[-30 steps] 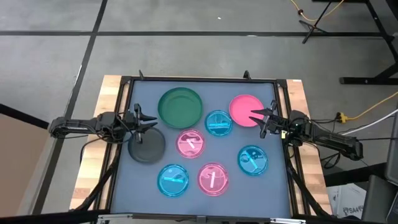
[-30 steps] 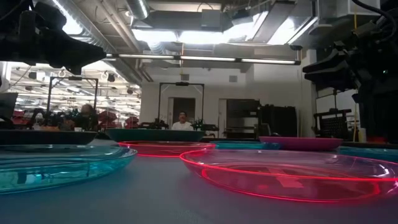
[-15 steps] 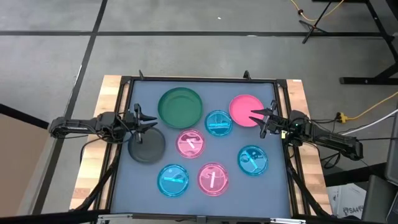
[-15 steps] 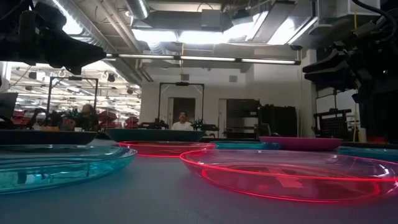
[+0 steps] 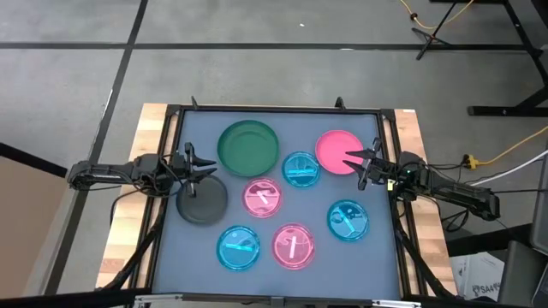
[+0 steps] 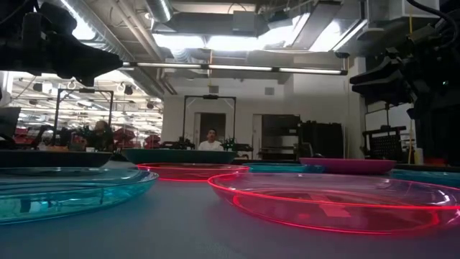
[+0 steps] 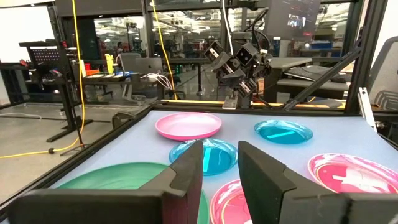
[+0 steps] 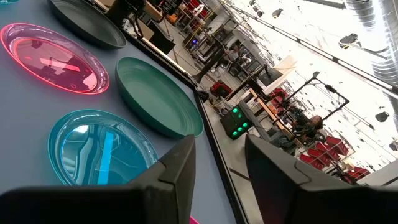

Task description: Stack plastic plates

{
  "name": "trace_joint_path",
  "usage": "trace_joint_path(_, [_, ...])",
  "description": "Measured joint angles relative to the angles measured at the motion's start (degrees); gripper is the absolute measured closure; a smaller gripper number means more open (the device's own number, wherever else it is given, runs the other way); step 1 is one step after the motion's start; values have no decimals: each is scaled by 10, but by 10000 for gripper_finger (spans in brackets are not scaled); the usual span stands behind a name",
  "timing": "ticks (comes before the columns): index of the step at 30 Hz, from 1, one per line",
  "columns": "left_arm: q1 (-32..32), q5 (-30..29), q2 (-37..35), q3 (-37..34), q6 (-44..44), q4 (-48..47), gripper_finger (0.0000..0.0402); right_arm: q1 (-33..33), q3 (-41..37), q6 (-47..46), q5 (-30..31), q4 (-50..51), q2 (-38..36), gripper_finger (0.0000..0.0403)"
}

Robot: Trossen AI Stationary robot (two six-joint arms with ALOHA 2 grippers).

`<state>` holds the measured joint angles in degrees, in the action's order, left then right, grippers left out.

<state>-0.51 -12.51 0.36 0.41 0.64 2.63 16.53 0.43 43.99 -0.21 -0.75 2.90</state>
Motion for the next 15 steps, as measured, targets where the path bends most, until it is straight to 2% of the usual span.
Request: trace_joint_path(15, [0,0,0,0,0,0,308,0,-1,-3,11,-20,0,267])
